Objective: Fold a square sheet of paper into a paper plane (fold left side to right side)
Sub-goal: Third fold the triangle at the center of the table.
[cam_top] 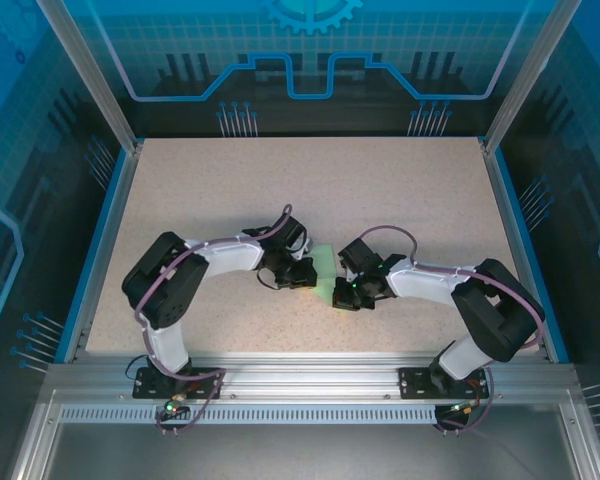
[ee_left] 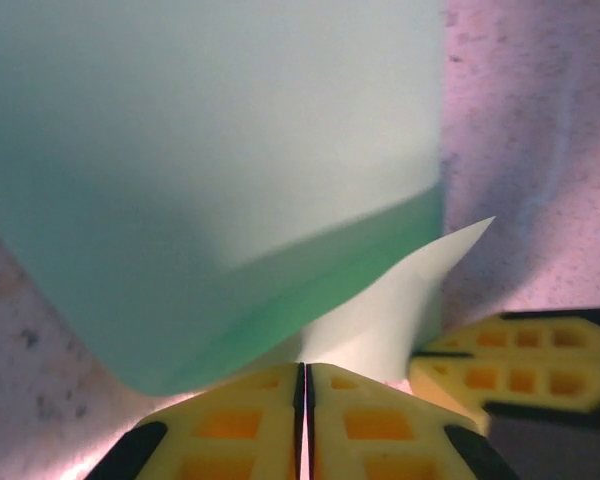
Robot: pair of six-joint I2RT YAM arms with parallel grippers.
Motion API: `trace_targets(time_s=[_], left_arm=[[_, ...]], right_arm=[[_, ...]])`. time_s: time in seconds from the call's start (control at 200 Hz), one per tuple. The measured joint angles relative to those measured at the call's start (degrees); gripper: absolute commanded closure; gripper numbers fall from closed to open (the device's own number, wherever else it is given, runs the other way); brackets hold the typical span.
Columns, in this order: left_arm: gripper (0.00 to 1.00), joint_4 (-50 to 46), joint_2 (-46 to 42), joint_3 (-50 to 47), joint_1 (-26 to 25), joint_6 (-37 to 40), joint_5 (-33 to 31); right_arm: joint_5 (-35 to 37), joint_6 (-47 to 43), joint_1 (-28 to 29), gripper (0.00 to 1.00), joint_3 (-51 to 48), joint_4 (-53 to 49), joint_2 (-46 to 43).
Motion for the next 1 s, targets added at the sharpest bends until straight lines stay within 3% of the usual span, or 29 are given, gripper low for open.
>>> trace_targets(time_s=[0.215, 0.445, 1.0], left_arm=[[0.92, 1.55, -5.05, -0.85, -1.73, -0.04, 1.60], [0.94, 2.16, -0.55, -0.90, -4.81, -0.02, 3.21], [0.94, 2.36, 3.37, -0.72, -4.94, 0.04, 3.30]], right_arm=[[-0.20, 0.00, -0.17, 1.00, -0.04, 0.04, 0.00], [-0.37, -0.02, -0.24, 1.00, -0.04, 0.04, 0.00], [-0.37, -0.24, -0.24, 1.00, -0.02, 0.02, 0.00]])
